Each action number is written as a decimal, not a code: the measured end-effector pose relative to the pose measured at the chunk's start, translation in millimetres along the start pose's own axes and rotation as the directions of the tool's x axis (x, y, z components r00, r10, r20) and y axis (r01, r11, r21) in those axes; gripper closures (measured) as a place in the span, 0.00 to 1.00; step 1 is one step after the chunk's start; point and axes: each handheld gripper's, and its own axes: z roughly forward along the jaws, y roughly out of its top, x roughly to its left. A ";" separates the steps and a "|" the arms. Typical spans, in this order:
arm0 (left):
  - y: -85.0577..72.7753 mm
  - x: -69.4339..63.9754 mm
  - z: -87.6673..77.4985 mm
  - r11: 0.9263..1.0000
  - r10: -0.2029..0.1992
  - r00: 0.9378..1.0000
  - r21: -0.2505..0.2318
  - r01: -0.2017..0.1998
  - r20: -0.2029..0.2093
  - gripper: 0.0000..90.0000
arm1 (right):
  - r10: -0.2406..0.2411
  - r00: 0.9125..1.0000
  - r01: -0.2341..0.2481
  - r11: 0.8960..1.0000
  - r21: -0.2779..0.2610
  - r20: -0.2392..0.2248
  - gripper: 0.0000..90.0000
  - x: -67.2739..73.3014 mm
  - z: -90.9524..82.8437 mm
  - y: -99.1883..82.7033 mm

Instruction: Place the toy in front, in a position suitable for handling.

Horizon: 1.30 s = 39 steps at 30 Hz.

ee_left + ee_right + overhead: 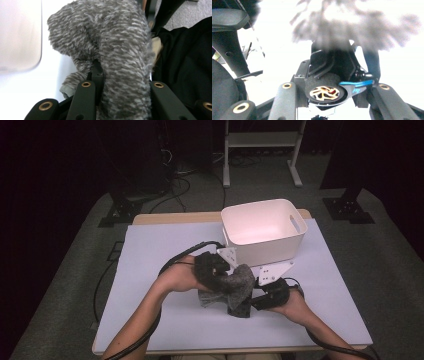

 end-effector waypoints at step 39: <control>1.4 3.1 -5.5 0.998 -0.020 1.000 -0.060 0.021 0.020 0.77 | -0.008 1.000 0.008 1.000 -0.011 -0.004 0.62 1.7 12.1 5.7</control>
